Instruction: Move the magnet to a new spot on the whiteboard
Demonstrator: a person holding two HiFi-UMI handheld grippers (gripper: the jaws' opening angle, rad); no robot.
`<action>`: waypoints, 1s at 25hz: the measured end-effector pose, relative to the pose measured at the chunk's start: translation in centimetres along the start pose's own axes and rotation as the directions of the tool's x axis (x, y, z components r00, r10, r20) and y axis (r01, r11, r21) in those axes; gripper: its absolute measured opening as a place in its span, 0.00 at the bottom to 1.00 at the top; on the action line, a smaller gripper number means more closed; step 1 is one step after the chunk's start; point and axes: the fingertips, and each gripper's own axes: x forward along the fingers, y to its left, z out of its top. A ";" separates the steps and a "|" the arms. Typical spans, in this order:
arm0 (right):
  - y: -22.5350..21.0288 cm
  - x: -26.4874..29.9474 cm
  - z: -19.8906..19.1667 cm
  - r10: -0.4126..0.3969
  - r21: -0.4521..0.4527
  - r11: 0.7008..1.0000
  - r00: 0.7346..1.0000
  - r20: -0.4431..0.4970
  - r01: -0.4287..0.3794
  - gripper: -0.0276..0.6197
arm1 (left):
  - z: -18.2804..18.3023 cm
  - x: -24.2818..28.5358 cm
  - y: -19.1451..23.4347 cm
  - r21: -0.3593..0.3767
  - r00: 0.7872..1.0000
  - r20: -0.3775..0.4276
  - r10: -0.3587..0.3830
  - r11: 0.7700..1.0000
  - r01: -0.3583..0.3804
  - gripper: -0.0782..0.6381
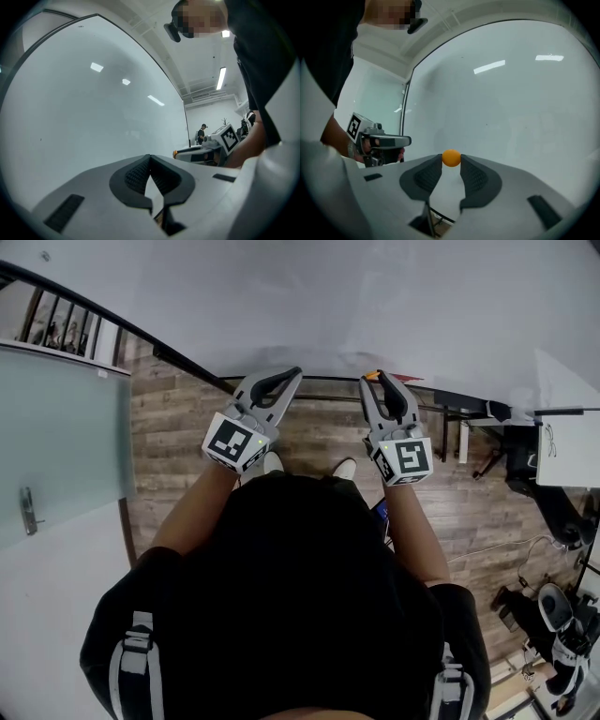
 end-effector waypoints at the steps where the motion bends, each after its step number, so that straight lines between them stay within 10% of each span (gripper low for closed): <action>1: 0.5 -0.2 0.7 0.022 -0.004 1.000 1.000 0.011 -0.022 0.23 | 0.4 -0.1 -0.1 0.000 1.000 0.004 -0.003 1.000 0.003 0.11; 12: 4.2 -1.1 6.0 0.181 -0.018 0.984 0.980 0.089 -0.180 0.23 | 3.5 -1.2 -1.0 0.023 0.998 0.038 -0.042 0.999 0.042 0.11; 25: 4.0 -1.1 7.6 0.191 -0.034 0.981 0.977 0.096 -0.189 0.23 | 5.0 -1.4 -0.9 0.040 0.998 0.062 -0.024 0.999 0.022 0.11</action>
